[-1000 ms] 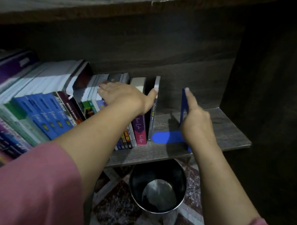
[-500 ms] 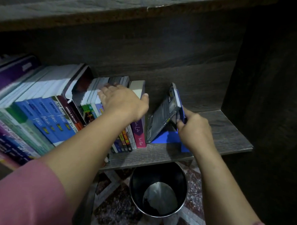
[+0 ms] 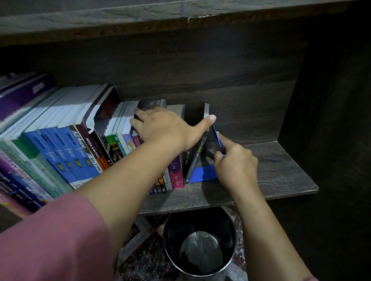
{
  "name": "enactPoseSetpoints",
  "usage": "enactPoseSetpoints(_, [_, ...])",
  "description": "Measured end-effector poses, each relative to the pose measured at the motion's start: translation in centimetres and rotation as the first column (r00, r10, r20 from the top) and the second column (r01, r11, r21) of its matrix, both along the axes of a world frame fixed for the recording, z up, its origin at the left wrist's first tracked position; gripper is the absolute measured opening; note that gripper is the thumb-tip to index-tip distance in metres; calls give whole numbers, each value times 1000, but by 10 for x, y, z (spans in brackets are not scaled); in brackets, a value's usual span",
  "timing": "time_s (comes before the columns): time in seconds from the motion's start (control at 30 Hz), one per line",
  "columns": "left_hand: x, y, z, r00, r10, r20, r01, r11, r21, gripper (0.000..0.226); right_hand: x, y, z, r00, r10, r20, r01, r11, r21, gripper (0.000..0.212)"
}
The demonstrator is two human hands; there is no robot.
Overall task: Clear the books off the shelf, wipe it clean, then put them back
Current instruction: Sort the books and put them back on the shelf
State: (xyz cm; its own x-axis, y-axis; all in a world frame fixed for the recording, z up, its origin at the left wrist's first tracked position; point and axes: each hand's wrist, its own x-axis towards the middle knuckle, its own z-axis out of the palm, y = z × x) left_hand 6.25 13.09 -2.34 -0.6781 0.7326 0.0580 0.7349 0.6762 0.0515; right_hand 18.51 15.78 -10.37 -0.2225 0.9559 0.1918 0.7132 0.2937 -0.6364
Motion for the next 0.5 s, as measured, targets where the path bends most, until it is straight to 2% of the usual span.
enactPoseSetpoints(0.17, [4, 13, 7, 997, 45, 70, -46, 999, 23, 149, 12, 7, -2, 1000, -12, -24, 11, 999, -39, 44])
enactPoseSetpoints(0.3, [1, 10, 8, 991, 132, 16, -131, 991, -29, 140, 15, 9, -2, 1000, 22, -16, -23, 997, -77, 45])
enactPoseSetpoints(0.43, [3, 12, 10, 981, 143, 128, -148, 988, 30, 161, 23, 15, -3, 995, 93, -21, -95, 987, -133, 49])
enactPoseSetpoints(0.5, [8, 14, 11, 986, 106, 131, -105, 994, -15, 165, 27, 18, -7, 991, 118, -59, -126, 979, -161, 52])
